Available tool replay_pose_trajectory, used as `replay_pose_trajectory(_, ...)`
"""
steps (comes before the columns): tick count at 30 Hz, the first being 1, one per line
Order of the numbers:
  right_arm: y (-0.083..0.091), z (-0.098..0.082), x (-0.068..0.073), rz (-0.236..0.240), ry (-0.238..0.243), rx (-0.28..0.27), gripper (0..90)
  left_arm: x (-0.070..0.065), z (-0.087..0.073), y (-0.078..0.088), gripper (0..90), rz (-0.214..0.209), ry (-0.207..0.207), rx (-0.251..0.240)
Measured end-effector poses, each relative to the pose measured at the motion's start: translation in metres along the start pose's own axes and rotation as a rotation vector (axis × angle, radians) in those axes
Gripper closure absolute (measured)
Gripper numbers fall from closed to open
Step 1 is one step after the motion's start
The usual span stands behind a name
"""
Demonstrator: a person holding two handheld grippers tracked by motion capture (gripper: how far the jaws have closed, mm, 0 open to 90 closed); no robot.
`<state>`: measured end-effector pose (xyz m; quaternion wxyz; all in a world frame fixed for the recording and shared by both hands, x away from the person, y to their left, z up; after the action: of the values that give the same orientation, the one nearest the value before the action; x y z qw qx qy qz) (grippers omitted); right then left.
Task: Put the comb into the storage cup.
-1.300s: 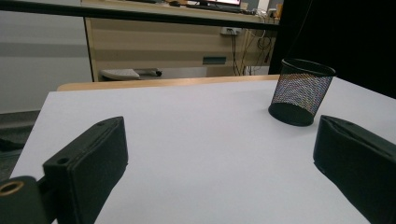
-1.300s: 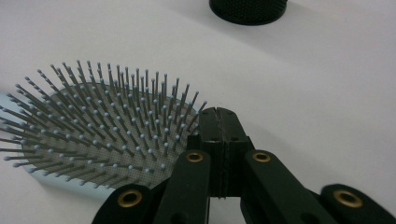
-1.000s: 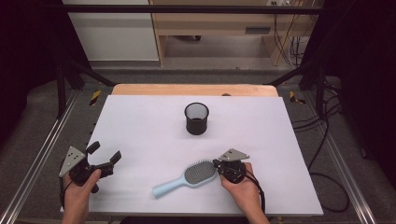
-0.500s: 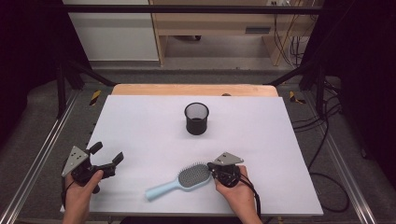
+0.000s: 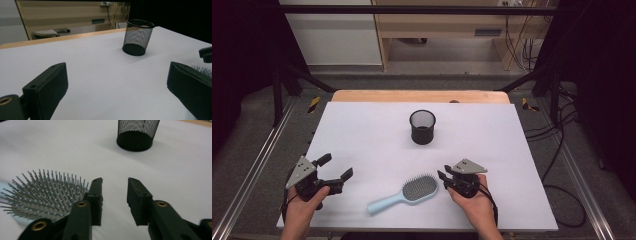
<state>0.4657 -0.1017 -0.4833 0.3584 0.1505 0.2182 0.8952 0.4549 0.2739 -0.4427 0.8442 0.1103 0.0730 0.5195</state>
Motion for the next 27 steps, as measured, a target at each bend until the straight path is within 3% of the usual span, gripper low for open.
replay_pose_trajectory(1, 0.000, 0.000, 0.000, 0.000, 0.000, 0.000, 61.8, 0.000, 0.000, 0.000, 3.5, 0.000, 0.000, 0.000)
replay_pose_trajectory(2, 0.004, 0.002, -0.002, -0.006, 0.004, -0.012, 57.3, -0.005, 0.003, -0.001, 3.5, -0.013, -0.004, 0.007)
replay_pose_trajectory(3, 0.015, 0.007, -0.006, -0.008, 0.013, -0.044, 46.5, -0.009, 0.005, -0.001, 3.5, -0.023, -0.013, 0.015)
replay_pose_trajectory(5, 0.024, 0.009, -0.011, -0.016, 0.013, -0.057, 37.0, -0.015, 0.008, -0.003, 3.5, -0.037, -0.022, 0.021)
replay_pose_trajectory(6, 0.024, 0.009, -0.011, -0.016, 0.013, -0.057, 37.0, -0.020, 0.011, -0.003, 3.5, -0.046, -0.031, 0.023)
replay_pose_trajectory(7, 0.036, 0.010, -0.018, -0.040, 0.033, -0.092, 26.3, -0.026, 0.014, -0.004, 3.5, -0.062, -0.043, 0.022)
replay_pose_trajectory(8, 0.036, 0.010, -0.018, -0.040, 0.033, -0.092, 26.3, -0.026, 0.014, -0.004, 3.5, -0.062, -0.043, 0.022)
replay_pose_trajectory(10, 0.049, 0.010, -0.031, -0.076, 0.023, -0.154, 11.0, -0.034, 0.017, -0.006, 3.5, -0.083, -0.058, 0.036)
replay_pose_trajectory(16, 0.057, 0.007, -0.040, -0.109, 0.018, -0.225, 6.9, -0.054, 0.017, -0.013, 3.5, -0.120, -0.129, 0.111)
replay_pose_trajectory(22, 0.054, 0.003, -0.040, -0.110, 0.050, -0.207, 5.9, -0.076, 0.009, -0.026, 3.1, -0.170, -0.196, 0.197)
replay_pose_trajectory(23, 0.054, 0.002, -0.041, -0.113, 0.047, -0.205, 5.8, -0.085, 0.005, -0.031, 3.0, -0.190, -0.228, 0.231)
replay_pose_trajectory(27, 0.056, 0.001, -0.045, -0.113, 0.044, -0.216, 5.4, -0.096, 0.000, -0.038, 3.4, -0.230, -0.243, 0.271)
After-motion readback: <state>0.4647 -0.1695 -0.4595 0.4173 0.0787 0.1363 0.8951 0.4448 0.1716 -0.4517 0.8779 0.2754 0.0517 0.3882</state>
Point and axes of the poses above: each handheld gripper's, and its own axes: y roughly backward along the jaws, z roughly out of its top, x roughly to its left, the point moved 5 cm from there along -y, roughly forward along the jaws, and after that the axes turned 9 degrees about z, right-handed, at the moved point
